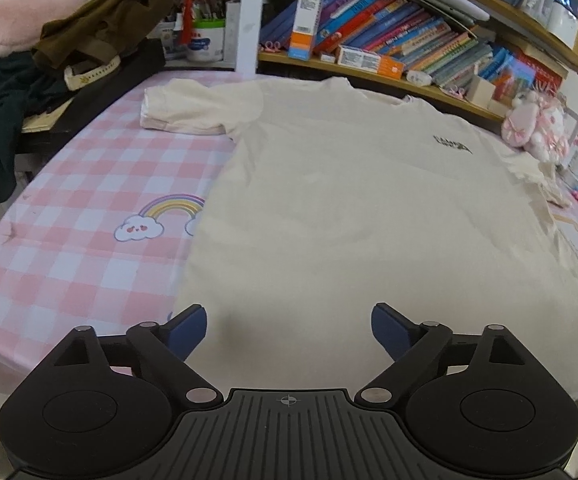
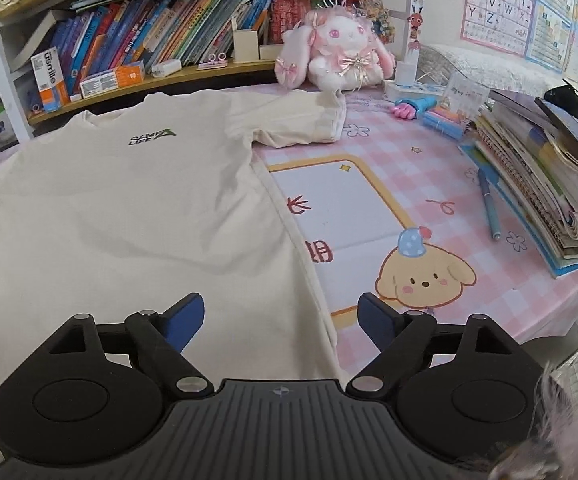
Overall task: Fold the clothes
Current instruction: 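Move the open right gripper toward the sleeve nearest it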
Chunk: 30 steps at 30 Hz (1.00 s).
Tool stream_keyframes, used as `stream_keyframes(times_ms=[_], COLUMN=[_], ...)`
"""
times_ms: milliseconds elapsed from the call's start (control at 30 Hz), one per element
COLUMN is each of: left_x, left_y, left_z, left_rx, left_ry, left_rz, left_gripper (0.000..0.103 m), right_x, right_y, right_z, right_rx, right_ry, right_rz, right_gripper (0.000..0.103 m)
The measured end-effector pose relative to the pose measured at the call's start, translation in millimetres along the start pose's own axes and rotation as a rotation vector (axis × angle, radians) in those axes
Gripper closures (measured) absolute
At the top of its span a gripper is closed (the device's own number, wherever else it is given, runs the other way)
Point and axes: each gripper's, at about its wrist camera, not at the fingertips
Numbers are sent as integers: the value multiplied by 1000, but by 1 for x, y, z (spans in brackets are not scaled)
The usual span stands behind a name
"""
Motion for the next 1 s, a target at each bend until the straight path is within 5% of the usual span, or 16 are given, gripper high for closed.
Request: stream_keyframes(times_ms=[500,1000], left_x=[24,59], left_y=[-31,-107], left_z=[26,55], left_rx=[-29,36], left_ry=[9,32], left_rz=[66,136], left_gripper=[9,9], right_x=[46,121], right_y=[-12,-57], right_z=[42,109], right_rx=[12,53], right_ry=[41,75], right_rz=[45,142], right_gripper=[20,20])
Point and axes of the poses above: each gripper's, at about its wrist camera, not at the fingertips, and x roughly the way its jaws point, y to its left, z to its top, and after that the axes turned 2 degrees about x, right-handed
